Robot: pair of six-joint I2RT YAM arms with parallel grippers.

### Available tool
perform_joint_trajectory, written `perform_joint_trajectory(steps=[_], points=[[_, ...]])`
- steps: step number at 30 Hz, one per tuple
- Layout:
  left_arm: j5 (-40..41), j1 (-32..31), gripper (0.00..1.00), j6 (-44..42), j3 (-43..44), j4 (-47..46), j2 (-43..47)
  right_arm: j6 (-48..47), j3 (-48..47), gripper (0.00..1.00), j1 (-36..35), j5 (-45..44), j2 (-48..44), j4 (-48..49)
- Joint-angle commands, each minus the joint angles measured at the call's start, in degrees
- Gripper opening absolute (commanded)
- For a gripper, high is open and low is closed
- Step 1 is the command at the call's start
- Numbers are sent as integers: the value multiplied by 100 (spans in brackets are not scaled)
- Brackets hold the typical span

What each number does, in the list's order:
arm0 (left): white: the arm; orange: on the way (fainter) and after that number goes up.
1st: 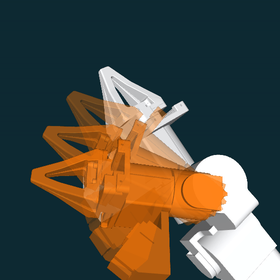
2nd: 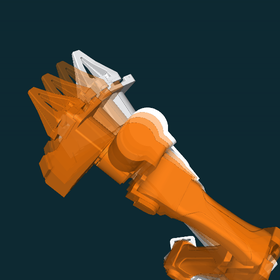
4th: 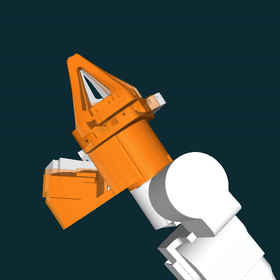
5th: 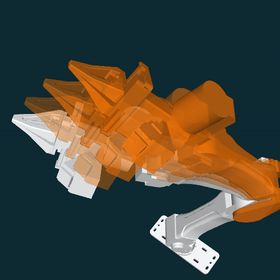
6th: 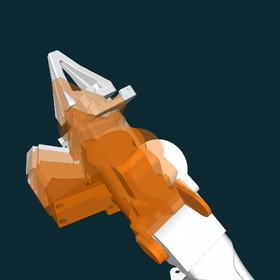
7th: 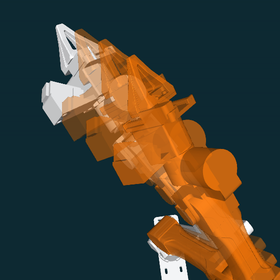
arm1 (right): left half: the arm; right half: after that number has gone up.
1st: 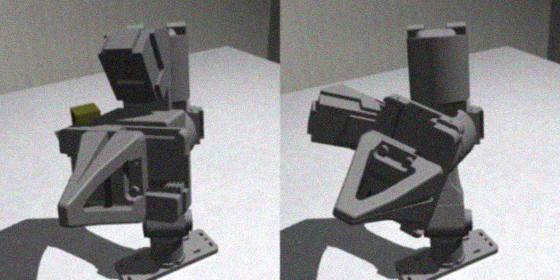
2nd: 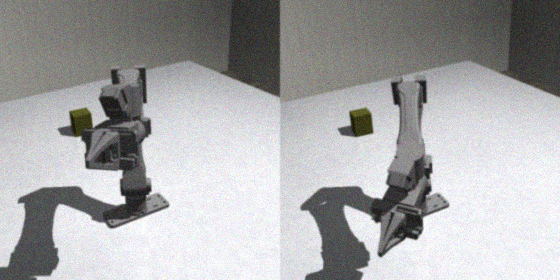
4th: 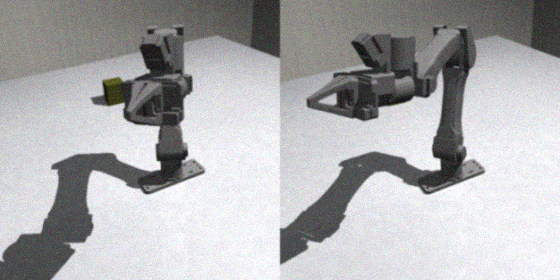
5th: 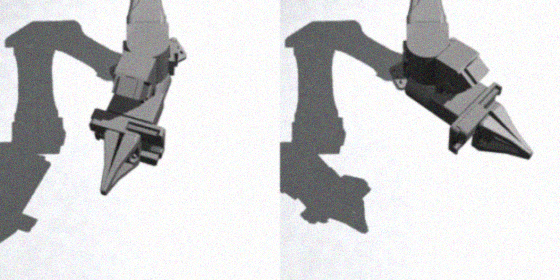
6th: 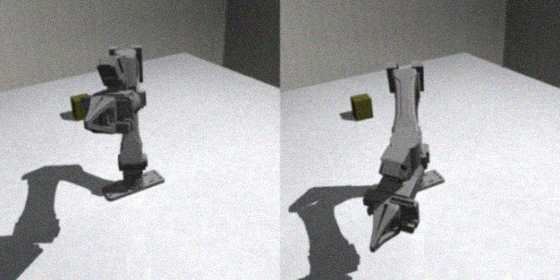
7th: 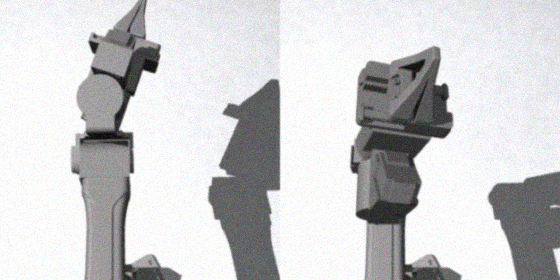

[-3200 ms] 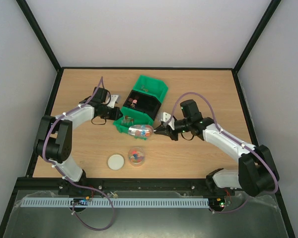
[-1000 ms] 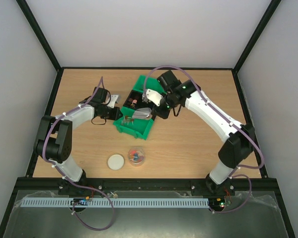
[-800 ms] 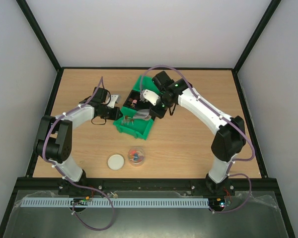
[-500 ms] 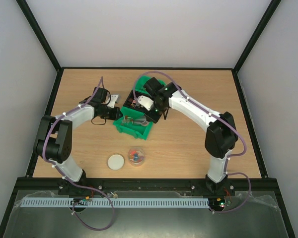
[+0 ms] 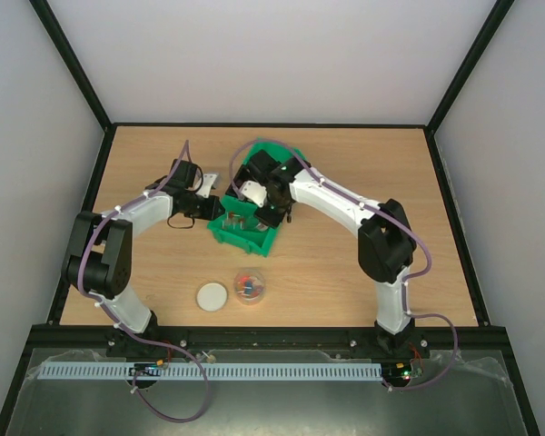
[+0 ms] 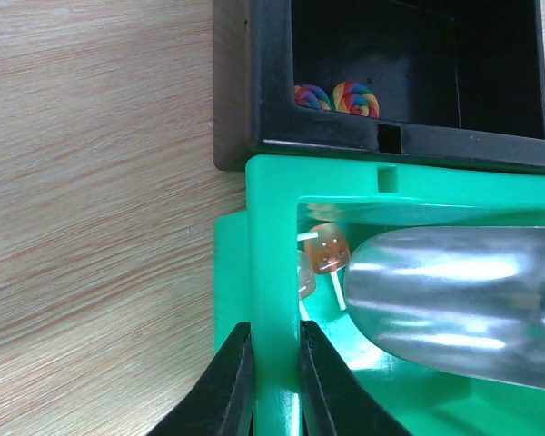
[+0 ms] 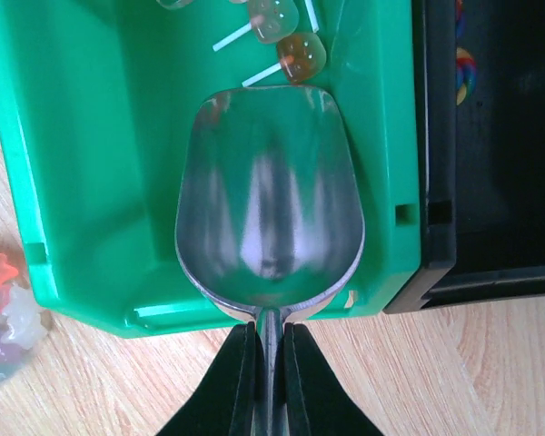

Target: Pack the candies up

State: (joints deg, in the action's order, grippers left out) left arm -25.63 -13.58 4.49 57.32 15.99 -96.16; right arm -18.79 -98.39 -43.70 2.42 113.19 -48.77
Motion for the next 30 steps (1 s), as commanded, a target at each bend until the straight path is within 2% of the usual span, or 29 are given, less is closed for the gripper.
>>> perform_joint_trajectory(steps=[1,9,17,24,30], points=[[14,-52,2,25,33,204,-135,43,-128,1,-90,-494,348,-619],[23,-122,2,8,109,226,-192,183,-173,1,-123,-458,827,-513],[-65,-166,2,-46,46,195,-184,327,190,1,-128,-256,1058,160],[-174,-197,2,-121,-49,143,-91,677,1111,1,-73,78,831,1373],[-162,-186,2,-135,-100,149,-65,970,2713,1,203,513,58,3540]])
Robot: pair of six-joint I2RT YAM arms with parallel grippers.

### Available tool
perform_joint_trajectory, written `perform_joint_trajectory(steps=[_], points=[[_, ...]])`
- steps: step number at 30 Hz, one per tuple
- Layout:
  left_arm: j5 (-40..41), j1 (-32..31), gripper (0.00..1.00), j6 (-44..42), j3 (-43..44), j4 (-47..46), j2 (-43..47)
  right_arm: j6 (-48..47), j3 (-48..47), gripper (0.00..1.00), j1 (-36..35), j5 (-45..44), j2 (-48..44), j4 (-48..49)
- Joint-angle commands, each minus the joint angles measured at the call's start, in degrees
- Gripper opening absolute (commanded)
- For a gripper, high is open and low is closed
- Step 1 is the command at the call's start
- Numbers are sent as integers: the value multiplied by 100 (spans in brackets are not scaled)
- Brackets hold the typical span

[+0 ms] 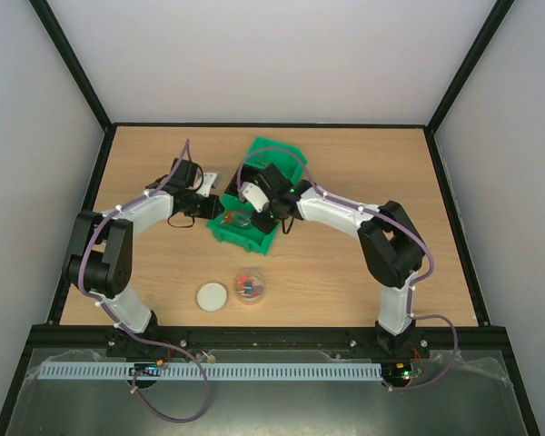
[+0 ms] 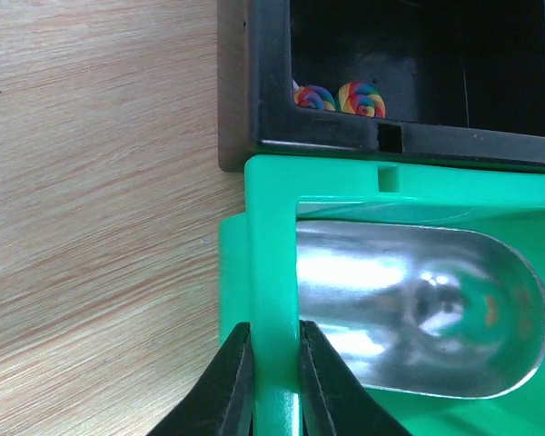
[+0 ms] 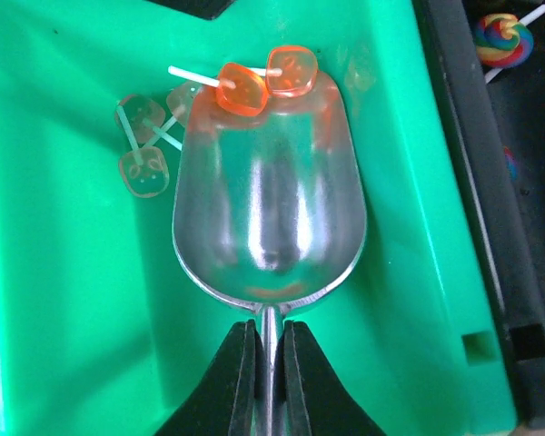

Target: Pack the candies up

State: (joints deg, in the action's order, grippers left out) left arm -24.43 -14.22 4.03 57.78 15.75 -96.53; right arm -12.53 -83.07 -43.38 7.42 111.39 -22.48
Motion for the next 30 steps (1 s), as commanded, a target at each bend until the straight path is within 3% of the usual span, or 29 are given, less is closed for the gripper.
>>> perform_joint_trajectory(steps=[1,10,18,30], points=[[-287,-119,2,-92,-141,174,-38,344,1449,1,239,126,122,1278],[-313,-97,2,-115,-108,209,-94,278,2843,1,574,1155,-564,3783],[-307,-77,2,-105,-69,218,-129,893,3590,1,757,1613,-711,5315],[-299,0,2,-110,31,306,-232,803,4215,1,1063,1973,-1058,5944]])
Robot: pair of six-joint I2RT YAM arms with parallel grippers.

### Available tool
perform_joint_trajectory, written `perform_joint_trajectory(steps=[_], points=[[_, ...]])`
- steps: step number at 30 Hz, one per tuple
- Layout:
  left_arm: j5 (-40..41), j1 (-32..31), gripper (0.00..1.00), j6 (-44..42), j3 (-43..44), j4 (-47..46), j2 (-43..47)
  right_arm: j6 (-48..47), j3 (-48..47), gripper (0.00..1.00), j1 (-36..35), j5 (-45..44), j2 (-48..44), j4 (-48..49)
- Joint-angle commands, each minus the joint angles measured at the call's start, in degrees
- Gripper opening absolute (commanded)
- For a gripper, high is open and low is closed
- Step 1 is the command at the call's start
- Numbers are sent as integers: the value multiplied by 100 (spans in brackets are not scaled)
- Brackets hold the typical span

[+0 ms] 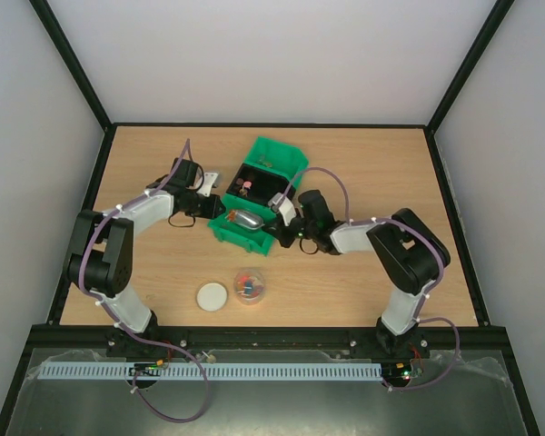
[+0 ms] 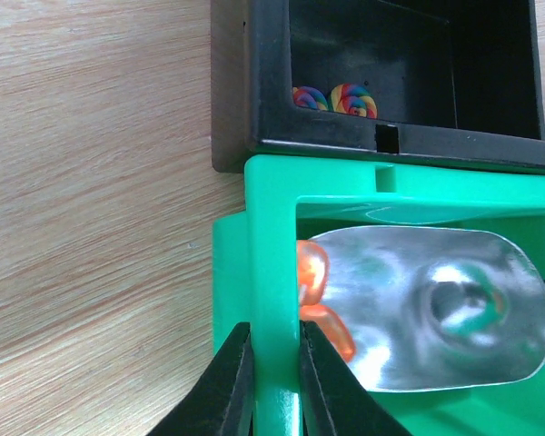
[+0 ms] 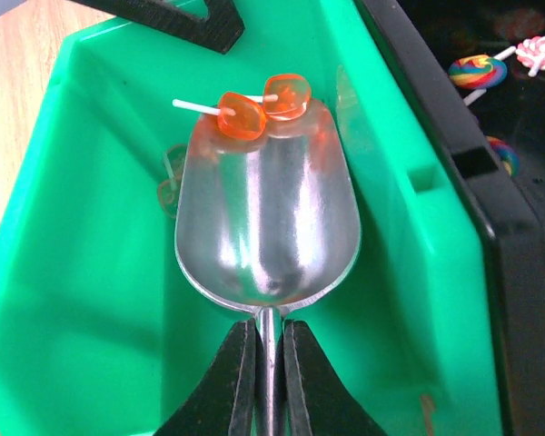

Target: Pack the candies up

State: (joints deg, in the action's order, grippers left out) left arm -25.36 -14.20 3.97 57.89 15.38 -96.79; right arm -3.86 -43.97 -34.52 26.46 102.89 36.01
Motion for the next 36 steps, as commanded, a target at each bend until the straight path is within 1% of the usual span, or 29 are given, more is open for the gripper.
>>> perform_joint_trajectory(steps=[1,9,11,16,24,28,30,36], points=[[-206,-3,2,-106,32,345,-216,-94,395,1,216,130,-248,158],[-203,7,2,-107,58,358,-276,-212,968,1,332,420,-608,799],[-196,10,2,-107,70,359,-294,-291,1046,1,332,539,-653,1003],[-207,7,2,-107,133,360,-364,-267,1100,1,333,520,-636,1360],[-184,6,2,-108,188,366,-385,-401,1135,1,340,582,-970,1258],[-126,7,2,-126,187,386,-363,-599,1152,1,362,683,-1317,867],[-81,5,2,-131,191,410,-350,-731,1029,1,411,870,-1555,380],[-23,10,2,-140,188,422,-325,-1751,742,1,510,1677,-2472,-1281]])
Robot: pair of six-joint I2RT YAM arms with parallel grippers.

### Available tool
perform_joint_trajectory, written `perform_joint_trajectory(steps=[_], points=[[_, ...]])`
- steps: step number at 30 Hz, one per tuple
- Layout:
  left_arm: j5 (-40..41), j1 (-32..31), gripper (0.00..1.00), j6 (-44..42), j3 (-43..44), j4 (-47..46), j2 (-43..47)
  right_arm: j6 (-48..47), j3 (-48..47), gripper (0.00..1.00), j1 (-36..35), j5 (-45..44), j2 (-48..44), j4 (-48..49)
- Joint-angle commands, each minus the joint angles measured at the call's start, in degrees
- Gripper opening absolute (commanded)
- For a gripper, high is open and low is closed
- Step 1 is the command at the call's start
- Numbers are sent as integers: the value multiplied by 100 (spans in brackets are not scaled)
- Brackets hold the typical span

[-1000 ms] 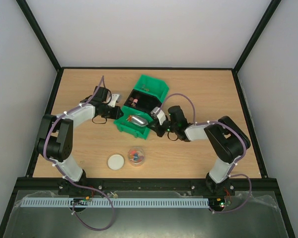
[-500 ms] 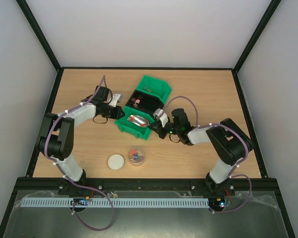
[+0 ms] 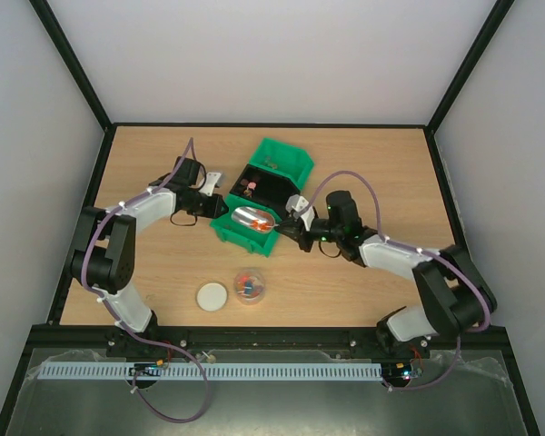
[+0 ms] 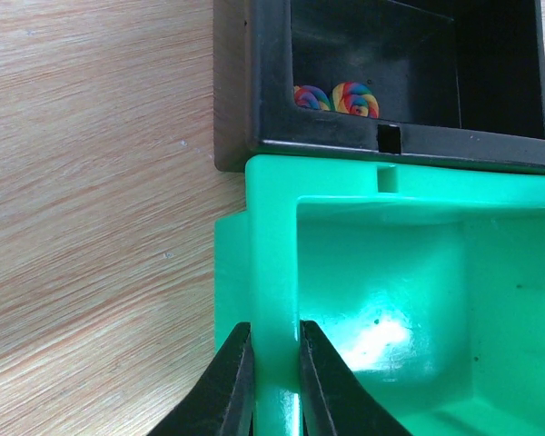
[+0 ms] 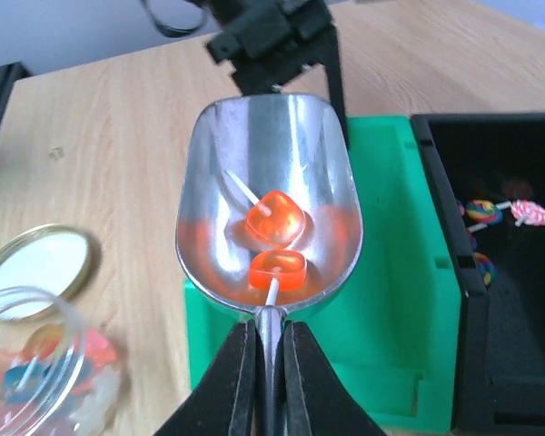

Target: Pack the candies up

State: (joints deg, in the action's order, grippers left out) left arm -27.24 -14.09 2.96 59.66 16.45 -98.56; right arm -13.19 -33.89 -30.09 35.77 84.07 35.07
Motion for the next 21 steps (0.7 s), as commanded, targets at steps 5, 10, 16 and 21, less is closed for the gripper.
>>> perform_joint_trajectory(steps=[5,10,16,21], points=[[176,-6,2,-57,21,306,-146,-1825,-504,1,82,1229,-1179,-2778],[186,-4,2,-67,4,304,-126,-3471,-988,1,83,1460,-1427,-4632],[202,-6,2,-76,-59,265,-39,-4939,-1607,1,87,1364,-1279,-6474],[213,-6,2,-85,-130,262,54,-5862,-2432,1,29,984,-766,-7958]])
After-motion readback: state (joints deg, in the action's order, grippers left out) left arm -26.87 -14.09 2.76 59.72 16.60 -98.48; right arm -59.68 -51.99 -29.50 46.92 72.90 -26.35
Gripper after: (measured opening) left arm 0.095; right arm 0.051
